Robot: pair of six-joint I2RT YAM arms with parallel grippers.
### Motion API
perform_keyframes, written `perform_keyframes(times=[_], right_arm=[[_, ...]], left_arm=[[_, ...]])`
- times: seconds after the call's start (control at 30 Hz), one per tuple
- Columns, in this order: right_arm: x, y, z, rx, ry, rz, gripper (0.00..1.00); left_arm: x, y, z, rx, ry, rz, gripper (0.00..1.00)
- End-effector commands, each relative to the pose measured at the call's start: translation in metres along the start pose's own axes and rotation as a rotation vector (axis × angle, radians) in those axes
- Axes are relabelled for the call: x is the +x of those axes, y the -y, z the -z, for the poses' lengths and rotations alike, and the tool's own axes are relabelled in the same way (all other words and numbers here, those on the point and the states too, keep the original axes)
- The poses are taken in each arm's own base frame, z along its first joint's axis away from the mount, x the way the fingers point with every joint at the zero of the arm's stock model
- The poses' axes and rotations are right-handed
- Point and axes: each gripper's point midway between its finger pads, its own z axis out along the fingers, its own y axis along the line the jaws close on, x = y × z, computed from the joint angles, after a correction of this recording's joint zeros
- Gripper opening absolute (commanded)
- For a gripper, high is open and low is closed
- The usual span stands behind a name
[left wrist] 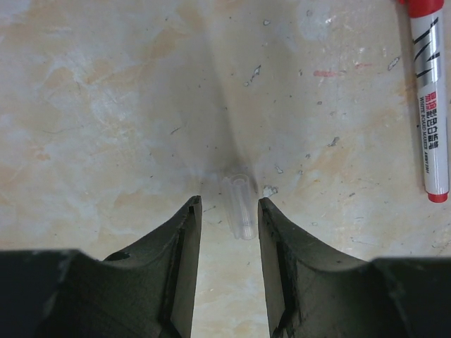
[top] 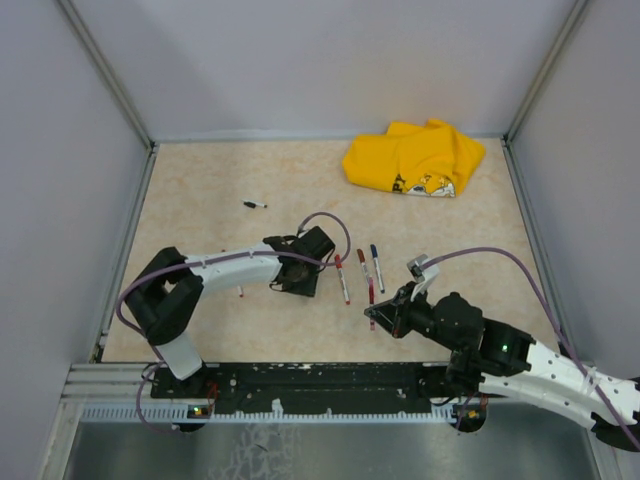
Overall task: Insert the pens into the pen caps
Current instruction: Pick up the pen cap from the center of the board.
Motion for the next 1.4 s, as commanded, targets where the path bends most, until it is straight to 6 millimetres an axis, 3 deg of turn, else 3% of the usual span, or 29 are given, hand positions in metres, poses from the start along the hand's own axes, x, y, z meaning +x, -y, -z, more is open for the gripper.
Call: perform_keyframes(times=[0.0,0.5,0.6,0.73,0.9,1.17,1.37], right_arm=[[-0.017,-0.013,0.0,-0.039,0.052,-0.016,0.0],[-0.014,-0.013,-0.001,-0.041,0.045,-0.018,0.0],[-0.014,-0.013,-0.001,-0.041,0.044,-0.019,0.0],[-0.015,-0.012,-0.001,-0.039,0.046,-0.018,0.0],[-0.019,-0.013,0.001,-0.034,0.054,-0.017,0.0],[-0.032,-0.003,0.007,0.035,0.092,-0.004,0.0],[-0.045,0.011,0.014,0.117,0.144,-0.011,0.0]], left_arm=[[0.0,0.002,0.003,-0.009,-0.005,0.01,0.44],[0.014,0.01,-0.01,0.017,-0.05,0.006,0.41],[0.018,0.01,-0.012,0.018,-0.061,0.001,0.38],[0.018,0.008,-0.01,0.016,-0.056,0.001,0.26],[0.009,0.018,0.007,0.084,-0.037,-0.012,0.13],[-0.03,0.039,0.059,0.259,0.152,-0.026,0.0],[-0.053,0.035,0.098,0.344,0.342,0.05,0.0]])
